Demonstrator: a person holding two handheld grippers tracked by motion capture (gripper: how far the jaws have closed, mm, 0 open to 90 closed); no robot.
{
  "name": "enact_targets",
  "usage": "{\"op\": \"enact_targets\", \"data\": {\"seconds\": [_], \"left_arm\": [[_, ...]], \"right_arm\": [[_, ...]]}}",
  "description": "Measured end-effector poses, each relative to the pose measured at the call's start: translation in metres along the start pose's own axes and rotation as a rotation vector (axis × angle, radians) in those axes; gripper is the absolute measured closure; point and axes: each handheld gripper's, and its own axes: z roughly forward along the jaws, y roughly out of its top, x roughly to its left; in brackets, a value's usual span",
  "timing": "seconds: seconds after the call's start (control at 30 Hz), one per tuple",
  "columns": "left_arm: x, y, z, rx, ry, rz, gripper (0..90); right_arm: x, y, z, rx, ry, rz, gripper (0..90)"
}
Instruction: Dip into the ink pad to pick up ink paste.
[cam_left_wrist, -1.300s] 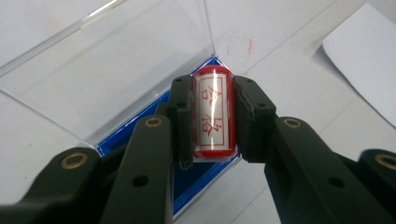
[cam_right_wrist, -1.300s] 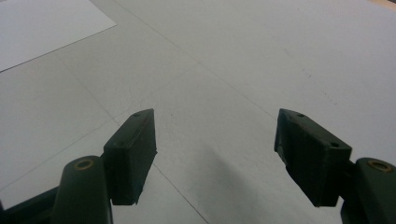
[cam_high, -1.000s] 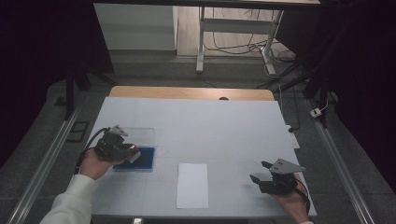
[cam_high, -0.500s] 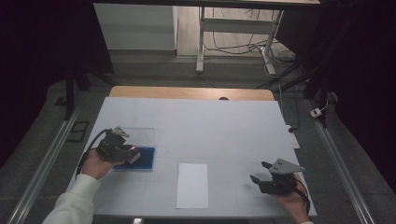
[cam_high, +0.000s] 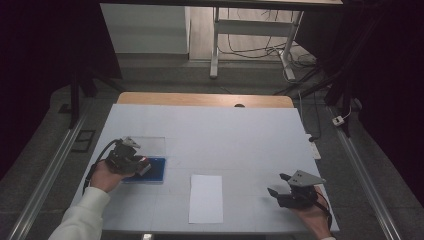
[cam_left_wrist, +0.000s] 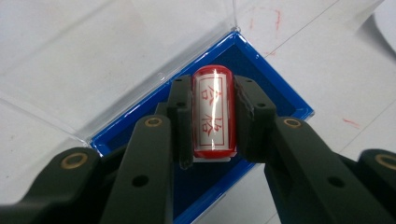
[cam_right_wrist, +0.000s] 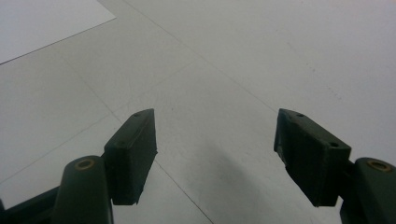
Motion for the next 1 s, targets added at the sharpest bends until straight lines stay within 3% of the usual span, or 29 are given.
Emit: {"op": "enact_targets", "data": {"seconds": [0.8,1.0], "left_arm": [[0.0012,0.001,0.0018,0.023,-0.008,-0.009,70.1],[0.001,0.0043,0.0018,0.05,-0.007,-0.01,70.2]], "right_arm": [[-0.0001,0.0,0.0003,0.005,0.002,-0.002,29.2],[-0.0007,-0.0002,0.0,0.005,0.001,-0.001,29.3]]}}
